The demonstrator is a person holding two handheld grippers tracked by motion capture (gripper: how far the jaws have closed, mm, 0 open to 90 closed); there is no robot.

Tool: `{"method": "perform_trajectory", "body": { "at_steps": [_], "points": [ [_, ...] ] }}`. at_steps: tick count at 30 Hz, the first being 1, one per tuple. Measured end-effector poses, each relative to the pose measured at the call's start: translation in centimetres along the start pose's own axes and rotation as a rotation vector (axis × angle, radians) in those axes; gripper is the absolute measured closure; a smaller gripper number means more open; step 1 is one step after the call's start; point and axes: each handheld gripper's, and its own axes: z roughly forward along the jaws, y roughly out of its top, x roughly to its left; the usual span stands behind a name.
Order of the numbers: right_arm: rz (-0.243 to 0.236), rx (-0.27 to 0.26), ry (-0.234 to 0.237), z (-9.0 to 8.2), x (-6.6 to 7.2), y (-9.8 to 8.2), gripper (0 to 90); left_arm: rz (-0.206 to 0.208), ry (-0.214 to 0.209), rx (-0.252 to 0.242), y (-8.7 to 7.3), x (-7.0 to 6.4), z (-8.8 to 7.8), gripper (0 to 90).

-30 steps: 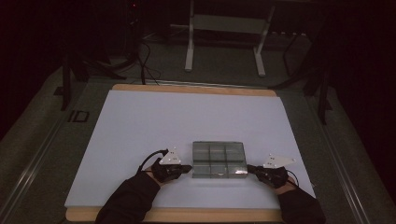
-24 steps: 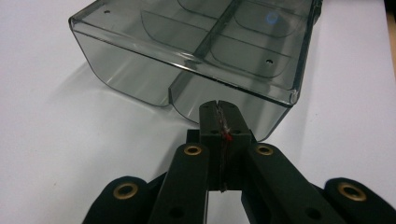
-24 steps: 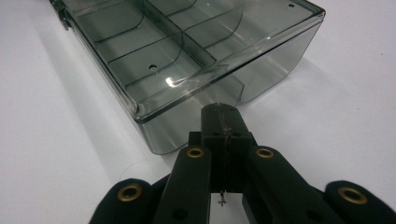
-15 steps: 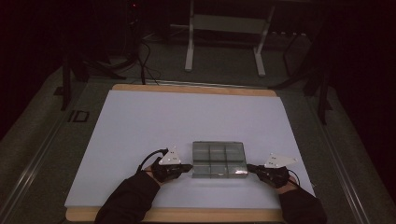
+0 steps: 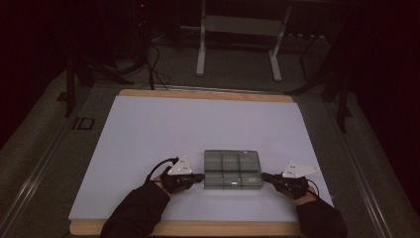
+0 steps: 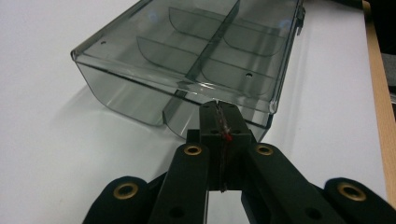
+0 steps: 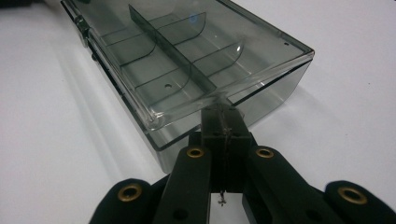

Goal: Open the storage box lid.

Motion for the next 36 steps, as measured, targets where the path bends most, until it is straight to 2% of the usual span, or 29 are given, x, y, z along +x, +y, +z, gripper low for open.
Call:
{"method": "perform_trajectory", "body": {
  "at_steps": [3, 4, 5, 6, 7, 10, 12, 14, 24, 25, 29, 36],
  "points": [
    [0.005, -0.003, -0.005, 0.1, -0.1, 0.1, 87.7, -0.009, 0.013, 0.0, 0.1, 0.1, 0.1, 89.2],
    [0.012, -0.01, -0.013, 0.1, -0.2, 0.1, 83.6, -0.013, 0.022, -0.003, 0.1, 0.2, 0.0, 86.4],
    [0.012, -0.01, -0.013, 0.1, -0.2, 0.1, 83.6, -0.013, 0.022, -0.003, 0.1, 0.2, 0.0, 81.5],
    [0.02, -0.014, -0.017, 0.1, -0.4, 0.1, 81.0, -0.021, 0.031, -0.005, 0.1, 0.3, 0.0, 81.5],
    [0.023, -0.015, -0.028, 0.1, -0.6, 0.2, 75.6, -0.023, 0.047, -0.011, 0.2, 0.4, -0.1, 74.0],
    [0.012, -0.015, -0.042, 0.2, -0.8, 0.4, 71.3, -0.025, 0.057, -0.017, 0.3, 0.4, -0.1, 67.2],
    [0.019, -0.014, -0.039, 0.2, -0.9, 0.5, 71.2, -0.028, 0.07, -0.022, 0.4, 0.5, -0.2, 65.7],
    [0.011, -0.025, -0.057, 0.3, -1.1, 0.8, 70.4, -0.027, 0.089, -0.041, 0.6, 0.7, -0.3, 61.6],
    [-0.019, -0.042, -0.106, 0.6, -1.6, 1.8, 69.9, 0.001, 0.119, -0.077, 1.5, 1.2, -0.6, 61.7],
    [-0.022, -0.044, -0.113, 0.6, -1.6, 1.9, 69.9, 0.017, 0.125, -0.084, 1.7, 1.2, -0.5, 61.8],
    [-0.033, -0.045, -0.124, 0.7, -1.7, 2.2, 70.0, 0.038, 0.12, -0.087, 2.2, 1.3, -0.5, 62.7],
    [-0.038, -0.053, -0.125, 0.7, -2.0, 2.8, 72.6, 0.036, 0.119, -0.104, 2.9, 1.5, -0.2, 64.1]
  ]
}}
